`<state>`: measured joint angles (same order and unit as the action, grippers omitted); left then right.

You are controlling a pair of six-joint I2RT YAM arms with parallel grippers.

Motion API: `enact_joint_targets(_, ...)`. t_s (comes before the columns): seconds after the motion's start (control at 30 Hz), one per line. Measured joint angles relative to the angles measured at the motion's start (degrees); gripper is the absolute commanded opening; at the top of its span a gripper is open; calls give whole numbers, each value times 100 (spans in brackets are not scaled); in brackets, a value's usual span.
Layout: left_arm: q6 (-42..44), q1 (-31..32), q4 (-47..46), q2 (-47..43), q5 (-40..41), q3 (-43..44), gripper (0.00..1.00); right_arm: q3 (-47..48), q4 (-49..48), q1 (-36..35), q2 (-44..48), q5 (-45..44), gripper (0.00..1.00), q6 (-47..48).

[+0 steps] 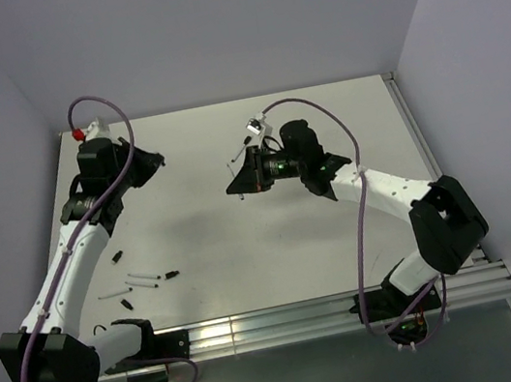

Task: Insert the pens into the pen caps
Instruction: Insert the pen cap onto the pen.

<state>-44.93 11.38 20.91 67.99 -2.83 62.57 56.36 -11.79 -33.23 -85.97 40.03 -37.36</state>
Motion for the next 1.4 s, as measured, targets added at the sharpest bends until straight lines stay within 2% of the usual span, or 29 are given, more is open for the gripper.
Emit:
enact_joint_targets(0.1, 105, -7, -839, -79, -710, -162, 0, 24, -149, -387, 236, -66, 0, -2)
enact_joint_targets(0.3, 177, 216, -1845, -232, -1589, -505, 0, 33, -597, -1027, 437, -164, 0, -120)
enact_joint_targets(0.57, 70, 409, -2900, -719, -2441, -1316, 0, 33, -861, -1207, 442, -503, 0, -227)
enact_joint_targets(0.97, 70, 632, -3744, -1355, -2855, -1631, 0, -2, -1204, -1451, 439, -968, 0, -326)
enact_joint_targets(1.4, 70, 734, -3832, -1375, -2929, -1735, 0, -271, -1182, -1464, 612, -1421, 0, -321)
